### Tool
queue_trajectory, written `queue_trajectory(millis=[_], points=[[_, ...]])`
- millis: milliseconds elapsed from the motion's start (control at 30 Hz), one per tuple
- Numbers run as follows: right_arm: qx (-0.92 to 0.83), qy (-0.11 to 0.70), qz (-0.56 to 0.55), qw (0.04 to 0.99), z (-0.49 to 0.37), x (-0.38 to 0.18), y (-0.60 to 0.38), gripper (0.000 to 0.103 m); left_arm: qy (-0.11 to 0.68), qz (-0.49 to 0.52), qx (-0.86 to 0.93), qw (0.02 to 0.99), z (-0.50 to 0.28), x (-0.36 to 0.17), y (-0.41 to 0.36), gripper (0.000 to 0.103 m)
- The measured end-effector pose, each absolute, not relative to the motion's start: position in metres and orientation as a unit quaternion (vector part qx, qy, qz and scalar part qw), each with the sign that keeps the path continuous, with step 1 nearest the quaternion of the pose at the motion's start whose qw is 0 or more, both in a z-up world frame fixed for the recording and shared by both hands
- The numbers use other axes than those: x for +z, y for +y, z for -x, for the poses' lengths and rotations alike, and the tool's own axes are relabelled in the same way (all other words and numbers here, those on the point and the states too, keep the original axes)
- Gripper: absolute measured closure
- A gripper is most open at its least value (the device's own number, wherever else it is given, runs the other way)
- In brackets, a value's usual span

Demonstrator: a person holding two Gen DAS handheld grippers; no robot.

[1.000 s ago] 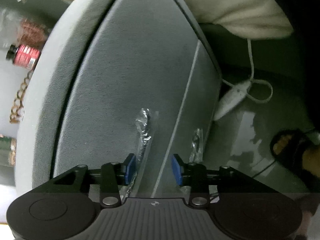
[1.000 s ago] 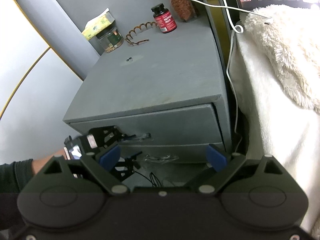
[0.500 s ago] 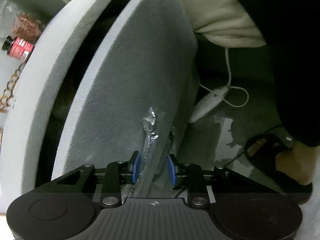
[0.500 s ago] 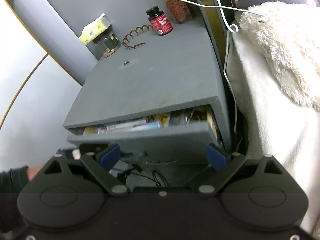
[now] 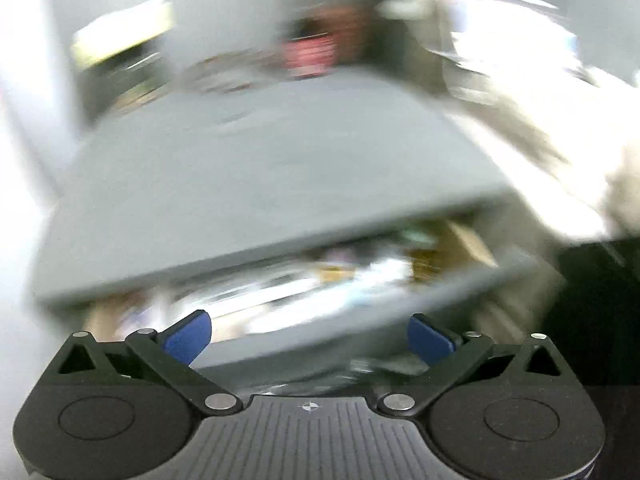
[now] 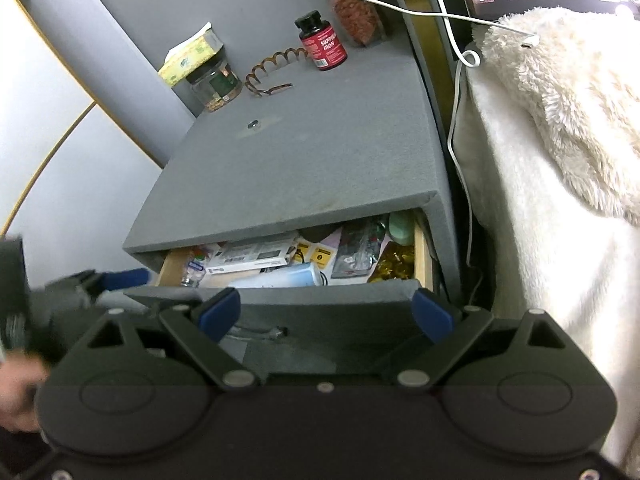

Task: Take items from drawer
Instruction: 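Pull the upper drawer open by its handle with the left tool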

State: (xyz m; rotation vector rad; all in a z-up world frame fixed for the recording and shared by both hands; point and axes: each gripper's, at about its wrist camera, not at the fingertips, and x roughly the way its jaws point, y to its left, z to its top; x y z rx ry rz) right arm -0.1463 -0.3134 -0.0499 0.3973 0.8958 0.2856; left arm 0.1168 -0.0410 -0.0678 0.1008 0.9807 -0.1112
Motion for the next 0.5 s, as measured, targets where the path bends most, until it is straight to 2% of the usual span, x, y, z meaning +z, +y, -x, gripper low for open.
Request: queue_trajectory(millis=[100,167,500], points=[[0.134,0.429,-0.189,0.873,0.147,-0.050,-0.313,0.011,0.486,-0.021,-0.002,0.874,-0.132,-0.075,-0.032,0.000],[0.132,0.429,-0.189,0.874,0.148,-0.050,-0.314,0.011,0.494,-0.043,0.020,0.868,-0.138,-0.085,-0.036,0.000],[0.127,0.432,-0.179,0.875,0.148,-0.050,-0.311,0.011,0.507,-0.038,0.013,0.861,-0.150,-0.103,-0.025,0.000]])
